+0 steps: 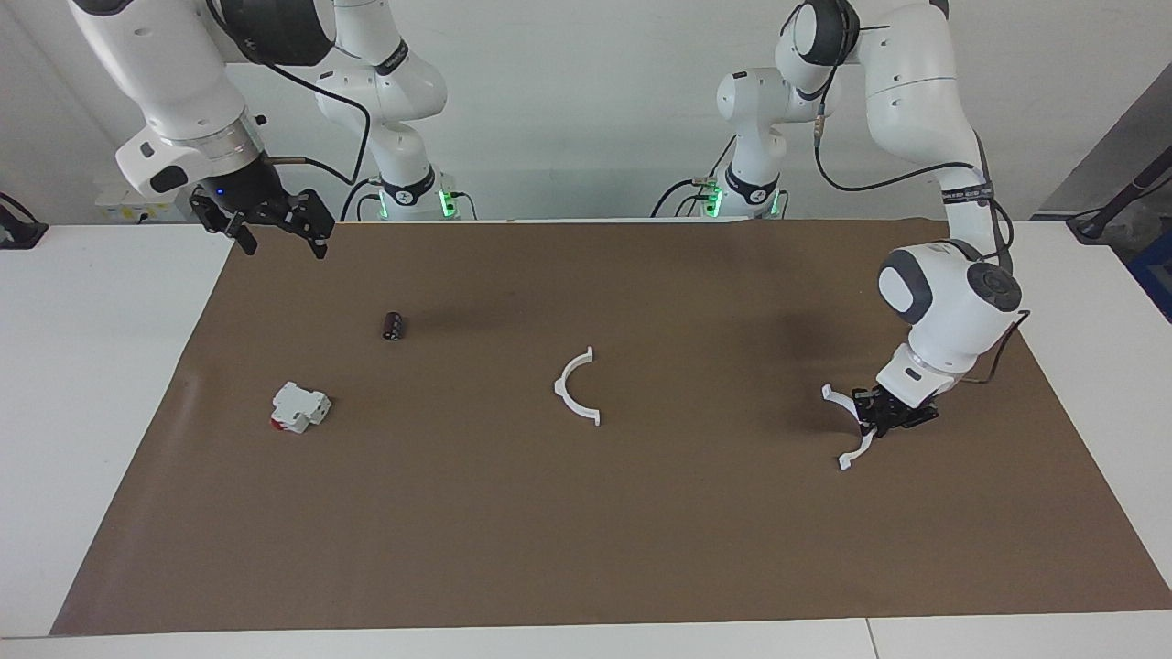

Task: Assemble drain pipe with both arms
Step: 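Lift the second white clamp half with the left gripper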

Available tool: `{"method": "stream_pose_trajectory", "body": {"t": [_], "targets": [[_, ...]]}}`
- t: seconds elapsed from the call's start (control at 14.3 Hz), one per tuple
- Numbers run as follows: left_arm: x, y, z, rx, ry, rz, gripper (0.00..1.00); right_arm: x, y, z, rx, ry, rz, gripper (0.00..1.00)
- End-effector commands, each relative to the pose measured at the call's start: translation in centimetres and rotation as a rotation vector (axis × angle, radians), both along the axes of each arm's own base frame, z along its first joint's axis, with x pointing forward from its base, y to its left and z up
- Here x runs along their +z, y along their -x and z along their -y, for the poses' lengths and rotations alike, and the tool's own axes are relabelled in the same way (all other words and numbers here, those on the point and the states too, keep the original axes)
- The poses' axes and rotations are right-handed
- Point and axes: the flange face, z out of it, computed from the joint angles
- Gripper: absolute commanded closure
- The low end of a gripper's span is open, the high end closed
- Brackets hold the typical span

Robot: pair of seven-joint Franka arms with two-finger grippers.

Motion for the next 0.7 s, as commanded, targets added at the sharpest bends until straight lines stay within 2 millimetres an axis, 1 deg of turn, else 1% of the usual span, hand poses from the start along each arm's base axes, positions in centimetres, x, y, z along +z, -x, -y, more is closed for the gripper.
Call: {"method": "stream_pose_trajectory", "body": {"t": [0.0,0.07,0.21,0.35,0.42,0.63], "targets": [[2.4,0.3,3.8,0.02,0.012,-0.021,1.0,0.3,0.0,0.2,0.016,-0.002,0.006,0.0],[2.9,0.2,5.9,0.034,0.017,-0.025,1.0,0.3,0.0,0.2,0.016,-0.002,0.006,0.0],[3.2,0.8,10.2,0.042,-0.005,-0.031,1.0,0.3,0.0,0.2,0.014,-0.002,0.006,0.0],[3.3,1.7,14.5,0.063,-0.043,-0.024,1.0,0.3,0.0,0.2,0.016,-0.002,0.006,0.0],[3.2,2.4,17.1,0.065,-0.055,-0.018,1.0,0.4,0.1,0.2,0.016,-0.002,0.007,0.0],[3.2,4.3,22.9,0.083,-0.05,-0.014,1.0,0.3,0.0,0.2,0.016,-0.002,0.006,0.0]]}}
